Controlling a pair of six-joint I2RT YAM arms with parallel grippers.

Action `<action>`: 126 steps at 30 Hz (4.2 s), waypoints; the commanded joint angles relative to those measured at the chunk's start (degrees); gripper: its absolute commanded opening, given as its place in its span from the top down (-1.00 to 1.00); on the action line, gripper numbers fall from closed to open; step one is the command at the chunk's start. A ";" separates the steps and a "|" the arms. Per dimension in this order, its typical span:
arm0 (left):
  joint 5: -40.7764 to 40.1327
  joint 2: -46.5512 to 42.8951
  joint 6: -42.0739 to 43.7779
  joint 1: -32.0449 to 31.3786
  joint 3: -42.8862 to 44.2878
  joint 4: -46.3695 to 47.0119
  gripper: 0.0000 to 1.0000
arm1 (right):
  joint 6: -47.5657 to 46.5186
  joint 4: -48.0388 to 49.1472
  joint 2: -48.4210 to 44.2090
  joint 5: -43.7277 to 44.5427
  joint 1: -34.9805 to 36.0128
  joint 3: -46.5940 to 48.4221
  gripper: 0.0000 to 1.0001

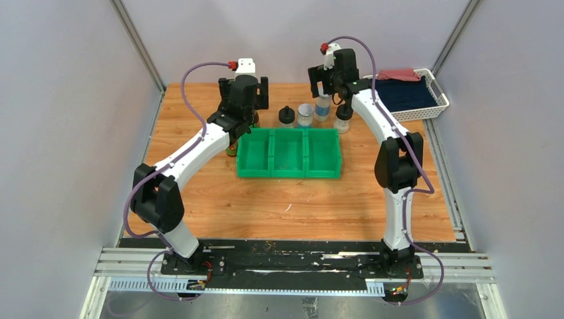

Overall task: Organize the condiment bottles
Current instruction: Pick up the bottle from the center of the board, then place the bottle in the storage box.

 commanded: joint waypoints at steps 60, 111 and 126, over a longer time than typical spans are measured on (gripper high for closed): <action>3.31 0.82 -2.46 1.40 -3.39 2.62 -1.00 | 1.58 -1.86 8.62 -2.99 -2.69 3.31 0.87; 4.31 -12.60 -8.43 -0.16 -12.09 -0.73 -1.00 | 1.81 -3.70 -26.60 4.96 4.10 -15.17 1.00; 4.66 -15.30 -9.74 -1.11 -15.32 -0.19 -1.00 | 5.19 -0.08 -38.78 11.46 11.36 -33.40 1.00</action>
